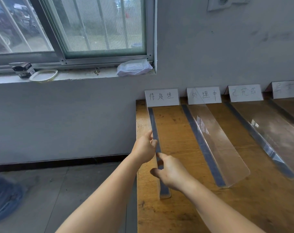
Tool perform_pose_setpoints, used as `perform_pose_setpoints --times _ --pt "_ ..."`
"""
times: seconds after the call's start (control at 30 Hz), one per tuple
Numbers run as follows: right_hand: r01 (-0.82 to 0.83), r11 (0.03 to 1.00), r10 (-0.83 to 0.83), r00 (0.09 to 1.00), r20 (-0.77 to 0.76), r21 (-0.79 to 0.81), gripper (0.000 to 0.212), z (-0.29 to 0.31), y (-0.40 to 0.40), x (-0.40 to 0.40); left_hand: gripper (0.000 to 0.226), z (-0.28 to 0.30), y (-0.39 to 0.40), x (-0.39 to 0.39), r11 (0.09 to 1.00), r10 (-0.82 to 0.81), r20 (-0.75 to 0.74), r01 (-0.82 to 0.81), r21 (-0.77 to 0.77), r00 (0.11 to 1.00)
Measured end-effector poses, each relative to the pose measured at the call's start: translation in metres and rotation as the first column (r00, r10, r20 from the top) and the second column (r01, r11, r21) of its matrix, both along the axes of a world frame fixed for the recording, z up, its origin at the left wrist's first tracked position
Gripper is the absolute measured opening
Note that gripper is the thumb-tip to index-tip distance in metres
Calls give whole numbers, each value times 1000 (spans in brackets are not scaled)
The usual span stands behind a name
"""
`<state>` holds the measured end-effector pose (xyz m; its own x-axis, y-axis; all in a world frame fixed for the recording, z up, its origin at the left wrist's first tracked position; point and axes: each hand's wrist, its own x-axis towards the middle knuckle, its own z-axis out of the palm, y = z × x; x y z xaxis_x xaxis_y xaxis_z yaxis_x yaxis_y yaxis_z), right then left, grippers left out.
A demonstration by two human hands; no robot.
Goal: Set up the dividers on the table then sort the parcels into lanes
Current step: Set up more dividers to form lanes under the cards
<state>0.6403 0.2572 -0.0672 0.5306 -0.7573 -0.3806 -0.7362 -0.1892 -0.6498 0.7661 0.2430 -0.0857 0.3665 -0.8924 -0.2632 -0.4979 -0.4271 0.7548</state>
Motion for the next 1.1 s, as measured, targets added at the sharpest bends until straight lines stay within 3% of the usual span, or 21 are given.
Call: perform_pose_setpoints --times 0.43,0.63,0.77,0.9,1.1 --pt "26 1000 -26 999 23 -1 74 -5 8 -6 56 2 12 0 1000 -9 20 9 6 1000" --pt "36 996 -37 999 -4 -83 76 -6 8 -16 62 5 16 -3 999 -30 29 29 22 999" --pt "52 982 -59 998 -30 -184 69 0 3 -30 66 13 19 -9 988 -149 216 153 -2 965" --pt "65 945 -103 989 -104 -319 69 5 -6 -50 68 23 14 -25 952 -256 522 307 -12 814" --pt "91 897 -183 967 -176 -433 71 18 -21 -97 67 38 5 -70 902 -353 608 432 18 711"
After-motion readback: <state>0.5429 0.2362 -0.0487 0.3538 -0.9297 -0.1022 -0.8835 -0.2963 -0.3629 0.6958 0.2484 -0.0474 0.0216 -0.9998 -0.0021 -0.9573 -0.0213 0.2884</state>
